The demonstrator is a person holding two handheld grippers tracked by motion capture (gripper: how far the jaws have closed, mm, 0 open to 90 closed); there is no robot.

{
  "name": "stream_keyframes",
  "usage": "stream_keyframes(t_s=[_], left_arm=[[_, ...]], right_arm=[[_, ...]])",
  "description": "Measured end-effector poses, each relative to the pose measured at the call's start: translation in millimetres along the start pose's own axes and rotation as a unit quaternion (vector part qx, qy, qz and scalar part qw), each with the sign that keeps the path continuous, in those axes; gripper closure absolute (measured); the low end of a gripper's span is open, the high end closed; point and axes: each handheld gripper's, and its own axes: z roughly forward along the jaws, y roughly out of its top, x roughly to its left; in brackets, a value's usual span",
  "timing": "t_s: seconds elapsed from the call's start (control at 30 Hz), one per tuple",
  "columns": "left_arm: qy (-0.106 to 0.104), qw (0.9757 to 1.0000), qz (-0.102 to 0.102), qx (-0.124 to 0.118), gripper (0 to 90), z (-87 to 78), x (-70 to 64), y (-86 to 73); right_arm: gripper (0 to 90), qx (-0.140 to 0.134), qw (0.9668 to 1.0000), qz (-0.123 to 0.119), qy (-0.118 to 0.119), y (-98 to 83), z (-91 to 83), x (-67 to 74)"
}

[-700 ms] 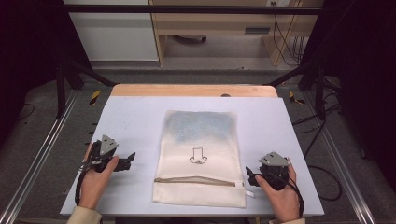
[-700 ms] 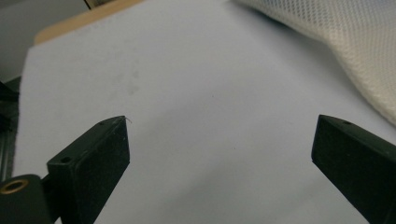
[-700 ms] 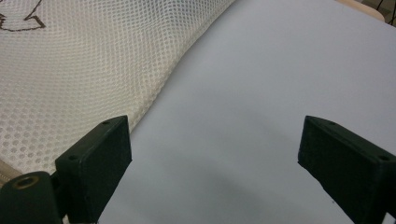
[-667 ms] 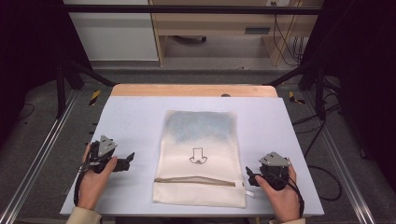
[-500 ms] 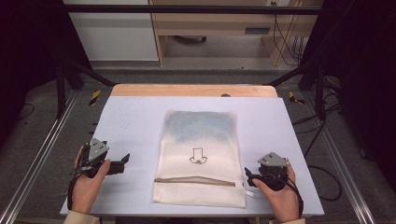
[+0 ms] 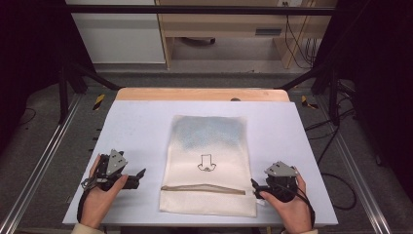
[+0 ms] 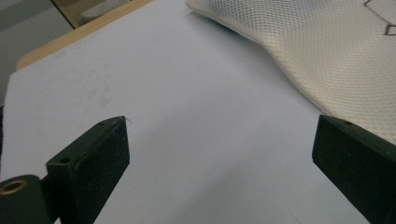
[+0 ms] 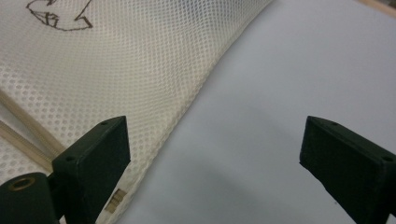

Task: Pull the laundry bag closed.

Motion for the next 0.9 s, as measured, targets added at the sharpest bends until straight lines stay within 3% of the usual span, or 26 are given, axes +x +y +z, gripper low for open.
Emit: stream_keyframes(t_s=[0.03, 0.27, 0.3, 0.37, 0.5, 0.73, 0.9], left_arm=[[-0.002, 0.9999, -0.010, 0.004, 4.2, 4.7, 3.9, -1.5], [0.007, 0.9996, -0.013, 0.025, 4.3, 10.7, 10.5, -6.0], [0.003, 0.9995, -0.016, 0.028, 4.5, 10.7, 11.4, -7.5], [0.003, 0.9994, -0.018, 0.028, 4.5, 10.8, 11.6, -7.9], [0.000, 0.9995, -0.022, 0.024, 4.5, 11.4, 11.5, -7.6], [0.000, 0.9993, -0.016, 0.033, 4.8, 13.0, 10.4, -8.2], [0.000, 0.9990, -0.019, 0.040, 4.7, 13.7, 9.9, -10.5]], right_arm=[[8.2, 0.011, 0.9999, 0.003, 0.010, 2.6, 0.9, 3.0], [11.2, 0.018, 0.9992, -0.015, 0.031, 14.2, 3.0, 14.0], [15.3, 0.013, 0.9988, -0.030, 0.035, 19.4, 3.9, 19.4], [15.8, 0.009, 0.9986, -0.036, 0.036, 22.5, 4.3, 22.9], [20.9, 0.020, 0.9947, -0.071, 0.072, 40.2, 11.3, 39.6], [25.6, 0.013, 0.9915, -0.090, 0.093, 51.7, 14.1, 56.5], [33.2, 0.005, 0.9849, -0.112, 0.132, 63.3, 12.6, 71.9]])
